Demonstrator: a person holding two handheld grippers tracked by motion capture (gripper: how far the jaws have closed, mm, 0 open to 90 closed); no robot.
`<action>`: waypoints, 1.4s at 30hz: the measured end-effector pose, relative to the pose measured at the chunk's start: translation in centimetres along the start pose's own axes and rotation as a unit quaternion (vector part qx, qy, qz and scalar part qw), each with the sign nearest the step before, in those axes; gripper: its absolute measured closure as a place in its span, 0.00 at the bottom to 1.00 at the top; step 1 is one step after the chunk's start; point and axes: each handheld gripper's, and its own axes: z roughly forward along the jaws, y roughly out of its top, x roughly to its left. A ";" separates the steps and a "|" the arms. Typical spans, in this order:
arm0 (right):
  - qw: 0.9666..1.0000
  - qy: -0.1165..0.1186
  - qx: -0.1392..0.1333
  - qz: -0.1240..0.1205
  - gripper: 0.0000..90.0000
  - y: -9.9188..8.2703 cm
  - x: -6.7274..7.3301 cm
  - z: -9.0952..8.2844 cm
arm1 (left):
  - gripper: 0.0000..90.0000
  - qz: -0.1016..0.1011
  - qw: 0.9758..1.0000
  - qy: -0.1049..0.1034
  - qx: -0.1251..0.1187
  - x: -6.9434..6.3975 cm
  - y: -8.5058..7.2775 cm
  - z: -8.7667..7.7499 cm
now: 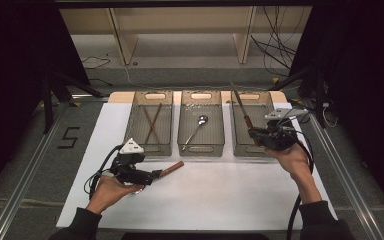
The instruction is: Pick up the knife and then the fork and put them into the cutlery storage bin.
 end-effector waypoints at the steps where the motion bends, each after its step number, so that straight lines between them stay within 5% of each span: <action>1: 1.000 -0.008 0.004 0.001 0.90 0.1 -0.3 0.1 | 0.19 -0.002 1.000 0.002 -0.003 0.0 -0.1 0.1; 12: 0.995 -0.009 0.016 0.097 0.90 0.9 -4.4 1.1 | 0.18 -0.003 1.000 0.001 -0.017 -0.2 -1.0 0.1; 18: 0.991 -0.022 0.043 0.128 0.90 0.6 -5.5 2.3 | 0.18 -0.004 1.000 0.002 -0.022 -0.5 -1.3 0.1; 42: 0.979 -0.030 0.099 0.174 0.90 -1.3 -6.0 6.0 | 0.18 -0.008 0.999 0.010 -0.039 -0.3 -1.7 -0.1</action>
